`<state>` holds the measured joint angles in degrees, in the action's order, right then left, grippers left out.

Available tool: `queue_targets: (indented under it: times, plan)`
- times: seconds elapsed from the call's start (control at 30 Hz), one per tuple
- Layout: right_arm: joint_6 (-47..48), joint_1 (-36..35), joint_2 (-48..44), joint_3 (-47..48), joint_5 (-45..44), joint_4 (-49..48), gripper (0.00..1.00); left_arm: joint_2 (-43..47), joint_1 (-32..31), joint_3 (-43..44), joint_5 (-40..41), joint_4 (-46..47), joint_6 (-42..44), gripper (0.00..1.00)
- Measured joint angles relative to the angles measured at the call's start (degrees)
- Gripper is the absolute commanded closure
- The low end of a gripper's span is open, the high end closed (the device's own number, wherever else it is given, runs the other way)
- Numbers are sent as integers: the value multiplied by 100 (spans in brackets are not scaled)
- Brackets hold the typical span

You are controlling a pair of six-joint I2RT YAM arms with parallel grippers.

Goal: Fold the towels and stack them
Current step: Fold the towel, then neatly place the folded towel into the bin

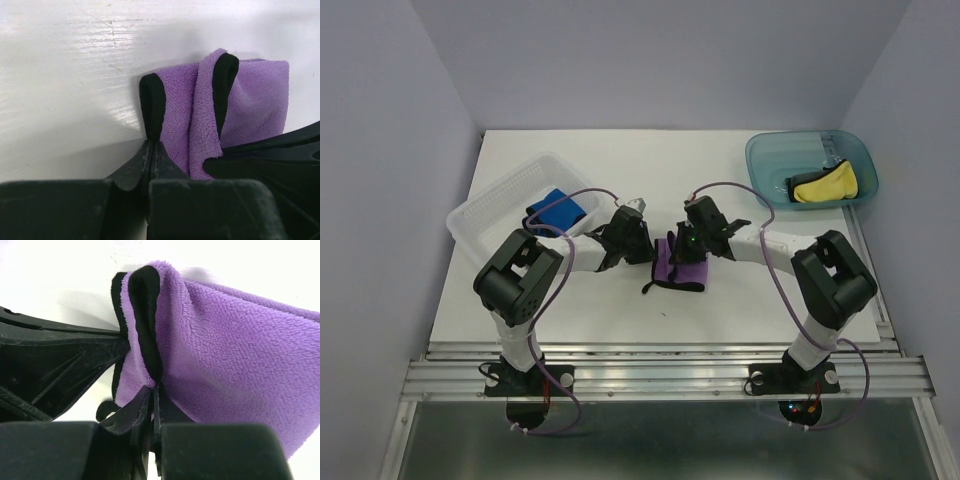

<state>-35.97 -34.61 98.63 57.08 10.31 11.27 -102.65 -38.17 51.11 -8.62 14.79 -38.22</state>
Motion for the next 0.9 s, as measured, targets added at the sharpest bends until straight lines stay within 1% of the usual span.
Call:
queue_targets:
  times: [0.07,0.13,0.2,0.27,0.3,0.33,0.37,0.4,0.47,0.5,0.53,0.6,0.63,0.67,0.7,0.73,0.77,0.8,0.9]
  plan:
    - [-13,0,11,0,0,0,79,0,0,0,2,0,-2,96]
    - [-15,0,11,13,0,4,70,2,0,-2,4,-2,-17,90]
    - [11,0,11,66,20,24,68,9,0,-4,15,-11,-33,85]
    - [22,0,11,131,72,26,64,26,-2,-11,33,-33,-52,85]
    - [35,0,11,160,111,24,61,42,-2,-15,46,-61,-57,78]
    - [44,0,11,201,162,24,57,63,-2,-22,57,-98,-61,74]
    - [59,0,11,225,195,22,54,85,-4,-39,68,-109,-85,73]
    - [61,0,9,238,212,20,52,129,-7,-68,90,-149,-81,68]
    - [92,0,-26,247,221,26,44,225,-9,-103,138,-245,-118,67]
    - [120,0,-76,247,214,55,41,264,-9,-109,168,-273,-116,62]
    - [129,0,-142,247,197,98,35,315,-9,-122,199,-304,-122,62]
    - [153,0,-332,247,129,208,27,439,-9,-144,273,-393,-133,57]
    - [168,0,-461,247,61,236,17,498,-9,-157,306,-431,-140,55]
    - [173,0,-629,245,-31,258,4,570,-9,-162,326,-472,-138,49]
    - [179,0,-791,245,-136,291,0,614,-9,-162,343,-496,-144,49]
    - [190,0,-973,245,-243,334,0,658,-9,-162,356,-518,-142,48]
    - [195,0,-1209,236,-431,409,0,710,-9,-162,376,-551,-146,43]
    - [214,0,-1460,216,-645,476,0,754,-9,-162,398,-577,-153,35]
    - [232,0,-2271,162,-1311,680,0,852,-11,-162,413,-599,-142,20]
